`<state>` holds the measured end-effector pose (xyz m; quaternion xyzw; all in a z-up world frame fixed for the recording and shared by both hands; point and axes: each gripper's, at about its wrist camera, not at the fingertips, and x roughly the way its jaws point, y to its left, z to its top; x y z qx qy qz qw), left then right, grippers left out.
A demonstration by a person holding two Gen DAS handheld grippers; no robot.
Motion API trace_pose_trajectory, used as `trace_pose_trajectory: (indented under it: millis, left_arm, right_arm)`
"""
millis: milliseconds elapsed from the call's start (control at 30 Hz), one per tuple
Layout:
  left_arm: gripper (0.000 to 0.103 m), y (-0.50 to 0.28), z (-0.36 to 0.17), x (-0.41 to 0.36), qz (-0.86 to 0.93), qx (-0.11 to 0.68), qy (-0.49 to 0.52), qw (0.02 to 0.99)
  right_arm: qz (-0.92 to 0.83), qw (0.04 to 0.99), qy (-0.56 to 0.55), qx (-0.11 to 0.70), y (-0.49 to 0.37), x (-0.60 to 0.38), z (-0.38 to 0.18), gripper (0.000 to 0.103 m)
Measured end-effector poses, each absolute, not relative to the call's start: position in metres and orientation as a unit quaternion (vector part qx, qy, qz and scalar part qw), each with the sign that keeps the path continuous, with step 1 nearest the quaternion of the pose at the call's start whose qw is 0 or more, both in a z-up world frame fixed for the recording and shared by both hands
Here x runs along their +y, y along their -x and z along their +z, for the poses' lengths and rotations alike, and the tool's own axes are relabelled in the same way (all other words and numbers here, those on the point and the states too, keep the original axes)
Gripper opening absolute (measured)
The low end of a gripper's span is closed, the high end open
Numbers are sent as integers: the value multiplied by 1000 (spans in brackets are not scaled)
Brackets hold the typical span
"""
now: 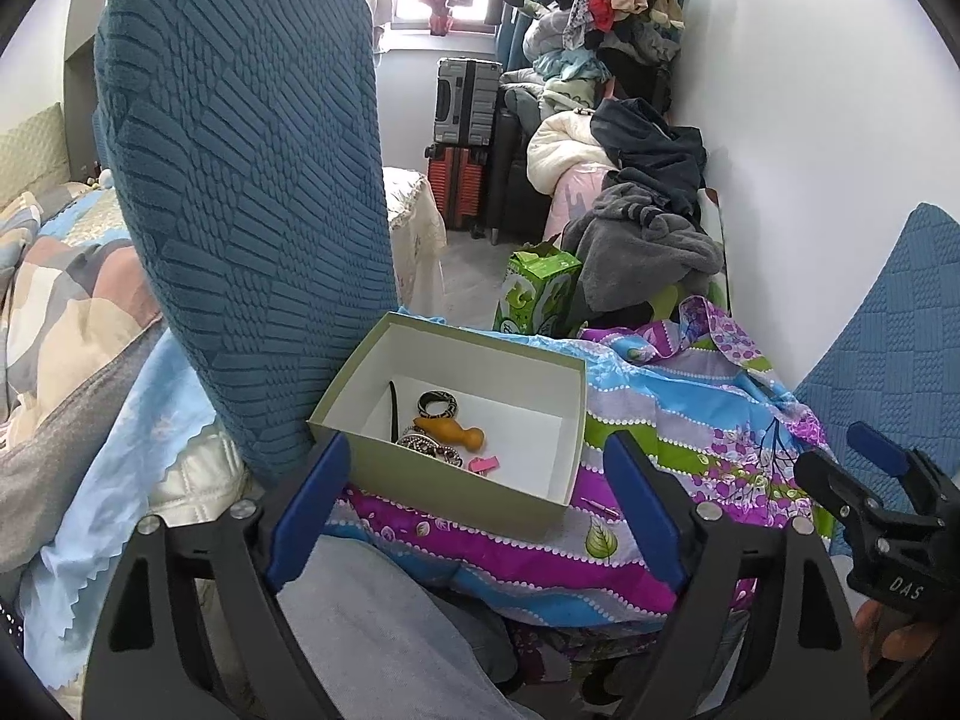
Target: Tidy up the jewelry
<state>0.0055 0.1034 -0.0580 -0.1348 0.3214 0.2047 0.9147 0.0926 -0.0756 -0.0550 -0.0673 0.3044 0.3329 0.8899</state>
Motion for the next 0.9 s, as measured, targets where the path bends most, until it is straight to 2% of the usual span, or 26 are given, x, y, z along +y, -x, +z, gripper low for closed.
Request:
trace_pose_trajectory:
  millis: [133, 900]
  left_arm:
    - [91, -6, -58, 103, 206, 322, 134, 914]
    - [92, -4, -58, 104, 220, 330, 140, 907]
  right_arm:
    - [335, 889, 73, 305, -92, -74, -55, 103]
    - [330, 888, 90, 306, -95, -71, -55, 103]
